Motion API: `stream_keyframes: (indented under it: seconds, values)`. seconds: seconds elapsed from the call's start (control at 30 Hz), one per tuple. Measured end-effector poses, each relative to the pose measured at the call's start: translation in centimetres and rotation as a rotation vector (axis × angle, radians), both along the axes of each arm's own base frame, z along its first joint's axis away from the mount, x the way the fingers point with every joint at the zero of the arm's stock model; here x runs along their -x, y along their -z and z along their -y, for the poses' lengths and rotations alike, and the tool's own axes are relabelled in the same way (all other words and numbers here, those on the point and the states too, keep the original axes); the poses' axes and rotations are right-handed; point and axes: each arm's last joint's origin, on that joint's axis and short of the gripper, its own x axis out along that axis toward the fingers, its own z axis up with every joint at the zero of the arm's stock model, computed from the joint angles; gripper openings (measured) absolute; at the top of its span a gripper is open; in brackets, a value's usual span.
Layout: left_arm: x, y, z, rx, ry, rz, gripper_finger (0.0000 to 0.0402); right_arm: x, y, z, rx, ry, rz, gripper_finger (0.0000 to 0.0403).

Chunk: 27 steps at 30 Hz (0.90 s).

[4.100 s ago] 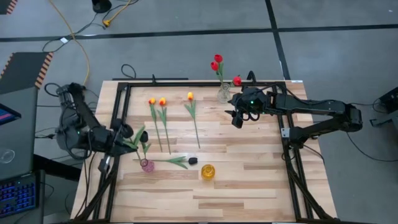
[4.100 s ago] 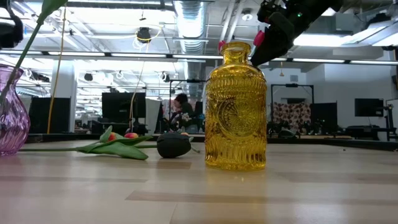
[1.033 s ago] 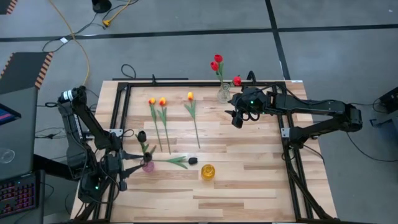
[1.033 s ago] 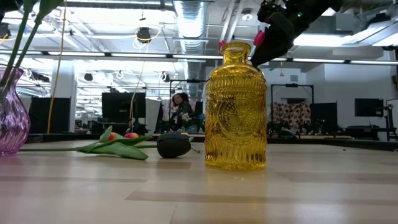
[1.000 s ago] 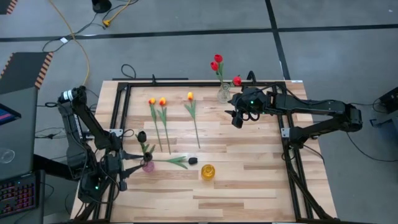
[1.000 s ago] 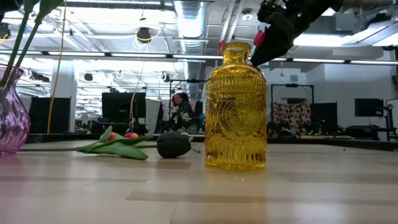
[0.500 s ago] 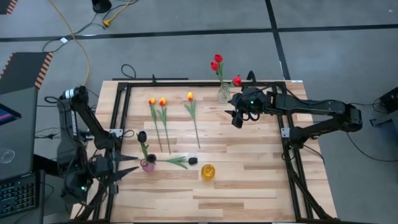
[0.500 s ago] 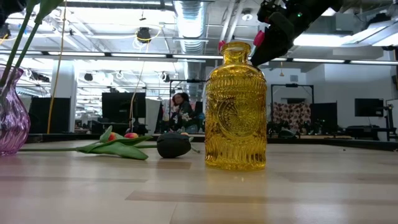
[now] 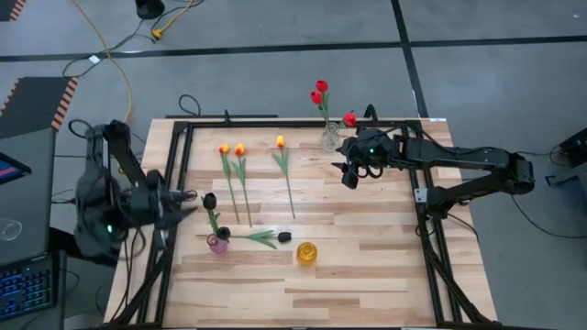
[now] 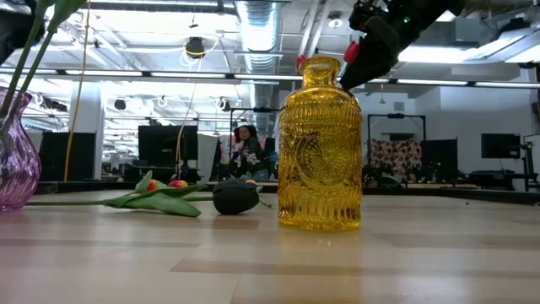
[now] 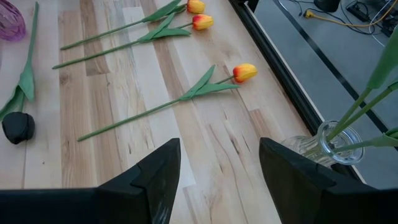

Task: Sort flowers into vase by color
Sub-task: Put the left yellow flower into the yellow vase

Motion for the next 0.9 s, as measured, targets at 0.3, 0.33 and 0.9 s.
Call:
stream_keyframes:
  seconds: [0.3, 0.33, 0.9]
  values:
    - [1.6, -2.0, -6.2, 0.133, -0.105, 0.062, 0.0130, 0.0, 0.0, 0.0, 0.000, 0.000, 0.000, 0.0246]
    - [1.8, -2.1, -6.7, 0.141, -0.114, 0.066, 0.0130, 0.0, 0.0, 0.0, 0.000, 0.000, 0.000, 0.0246]
    - [0.7, -1.7, -8.5, 0.181, -0.269, 0.031, 0.0130, 0.1, 0.0, 0.2, 0.148, -0.114, -0.069, 0.0246]
